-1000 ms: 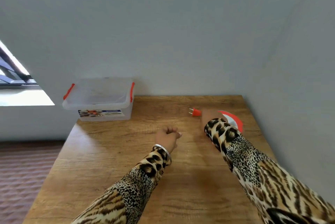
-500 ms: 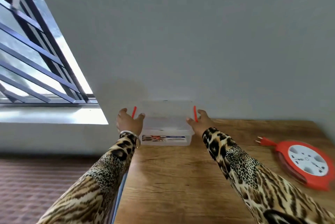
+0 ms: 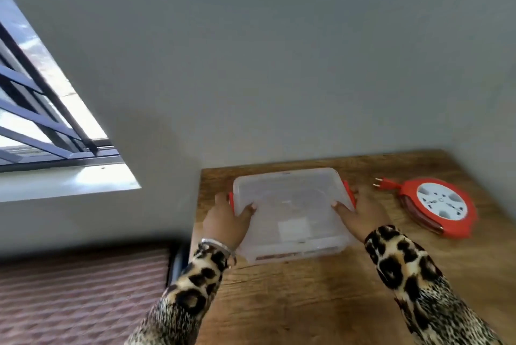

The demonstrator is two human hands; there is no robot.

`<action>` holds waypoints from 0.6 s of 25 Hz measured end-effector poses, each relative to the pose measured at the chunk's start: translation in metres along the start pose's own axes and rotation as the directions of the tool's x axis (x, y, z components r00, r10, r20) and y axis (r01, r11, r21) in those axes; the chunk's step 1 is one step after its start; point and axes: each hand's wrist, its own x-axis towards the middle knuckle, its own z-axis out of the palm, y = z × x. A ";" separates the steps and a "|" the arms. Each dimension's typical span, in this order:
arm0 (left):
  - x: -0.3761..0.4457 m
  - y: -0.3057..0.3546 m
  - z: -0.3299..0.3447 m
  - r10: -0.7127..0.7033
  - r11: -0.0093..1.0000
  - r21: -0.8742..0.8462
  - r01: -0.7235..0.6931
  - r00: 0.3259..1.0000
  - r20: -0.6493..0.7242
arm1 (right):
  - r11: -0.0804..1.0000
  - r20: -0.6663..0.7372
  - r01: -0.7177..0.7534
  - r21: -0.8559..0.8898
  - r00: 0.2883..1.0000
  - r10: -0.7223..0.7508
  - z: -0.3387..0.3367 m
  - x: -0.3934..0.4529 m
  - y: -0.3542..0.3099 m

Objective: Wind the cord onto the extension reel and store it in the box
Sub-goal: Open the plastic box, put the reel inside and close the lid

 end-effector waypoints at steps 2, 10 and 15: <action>-0.033 0.008 0.020 0.030 0.999 -0.039 -0.029 0.999 0.015 | 0.994 -0.051 -0.070 -0.087 0.997 0.066 -0.013 -0.018 0.024; -0.071 0.009 0.038 0.075 0.983 -0.164 -0.076 0.997 -0.014 | 0.983 -0.217 -0.135 -0.126 0.970 0.106 -0.027 -0.033 0.060; -0.065 -0.009 0.044 -0.056 0.922 -0.382 0.059 0.998 0.019 | 0.971 -0.102 -0.236 0.030 0.966 0.238 -0.036 -0.030 0.062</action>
